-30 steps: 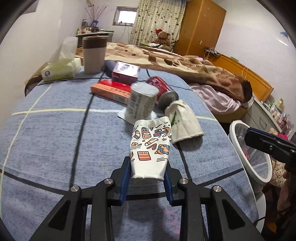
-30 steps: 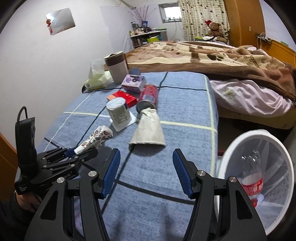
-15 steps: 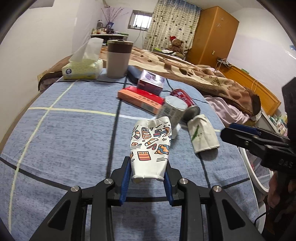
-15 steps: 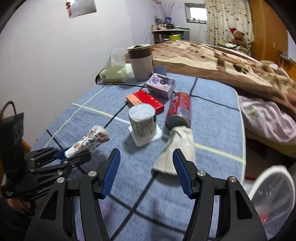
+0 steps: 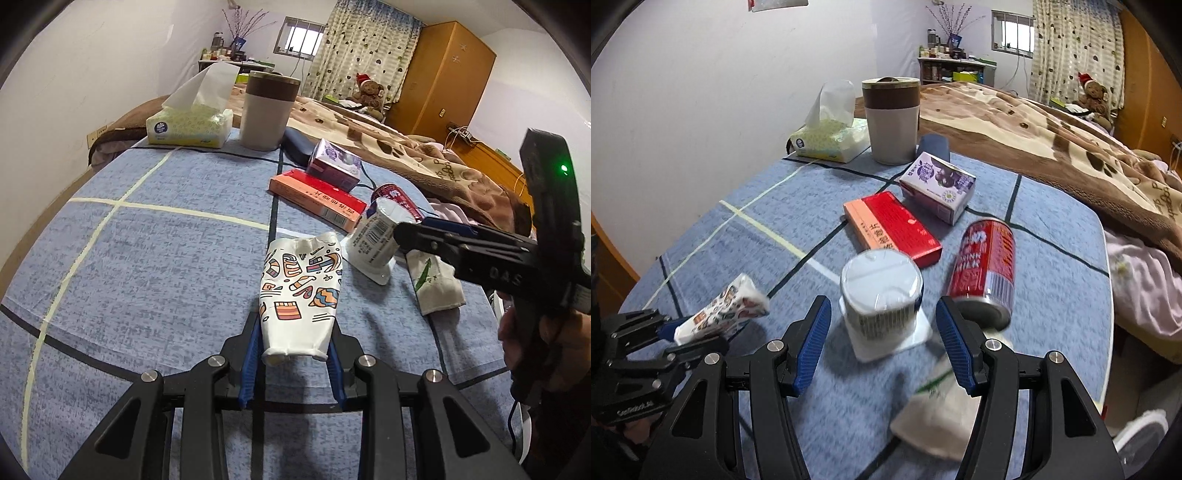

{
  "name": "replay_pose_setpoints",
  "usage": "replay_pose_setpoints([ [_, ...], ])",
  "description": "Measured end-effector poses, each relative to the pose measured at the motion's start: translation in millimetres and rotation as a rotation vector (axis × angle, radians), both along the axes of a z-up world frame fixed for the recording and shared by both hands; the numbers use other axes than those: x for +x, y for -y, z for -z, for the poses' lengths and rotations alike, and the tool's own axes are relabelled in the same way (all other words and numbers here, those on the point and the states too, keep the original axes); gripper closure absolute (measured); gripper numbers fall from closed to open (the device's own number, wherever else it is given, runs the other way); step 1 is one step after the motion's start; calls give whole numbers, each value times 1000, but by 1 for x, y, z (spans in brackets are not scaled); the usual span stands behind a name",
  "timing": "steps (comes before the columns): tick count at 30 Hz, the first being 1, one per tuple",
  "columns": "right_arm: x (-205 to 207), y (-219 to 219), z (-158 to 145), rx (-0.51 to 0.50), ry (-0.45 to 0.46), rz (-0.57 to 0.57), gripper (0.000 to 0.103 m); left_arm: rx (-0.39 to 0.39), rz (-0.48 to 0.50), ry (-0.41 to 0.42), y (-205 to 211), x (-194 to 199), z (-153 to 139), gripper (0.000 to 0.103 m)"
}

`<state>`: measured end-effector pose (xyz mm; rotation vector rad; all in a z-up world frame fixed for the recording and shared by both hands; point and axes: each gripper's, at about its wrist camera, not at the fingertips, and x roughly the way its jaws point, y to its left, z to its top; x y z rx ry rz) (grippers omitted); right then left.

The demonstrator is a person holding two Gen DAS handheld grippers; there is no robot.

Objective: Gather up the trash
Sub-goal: 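Grasp the white lidded plastic cup with right gripper while left holds the paper cup, then carry the paper cup with left gripper while right carries the plastic cup over the bin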

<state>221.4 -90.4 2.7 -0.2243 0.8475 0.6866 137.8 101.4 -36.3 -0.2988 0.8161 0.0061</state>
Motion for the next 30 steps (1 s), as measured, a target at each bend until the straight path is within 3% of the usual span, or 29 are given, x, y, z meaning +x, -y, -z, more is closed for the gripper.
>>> replay_pose_setpoints([
  [8, 14, -9, 9, 3, -63, 30, 42, -12, -7, -18, -7, 9, 7, 70],
  [9, 14, -8, 9, 8, -62, 32, 43, -12, -7, -19, -8, 9, 8, 70],
  [10, 12, -6, 8, 15, -59, 32, 50, -11, -7, -19, -8, 10, 8, 70],
  [17, -3, 6, -7, 42, -18, 44, 50, -8, -1, -19, -2, 8, 8, 70],
  [30, -47, 52, -27, 102, 1, 90, 50, 21, 50, 26, 35, -13, -20, 70],
])
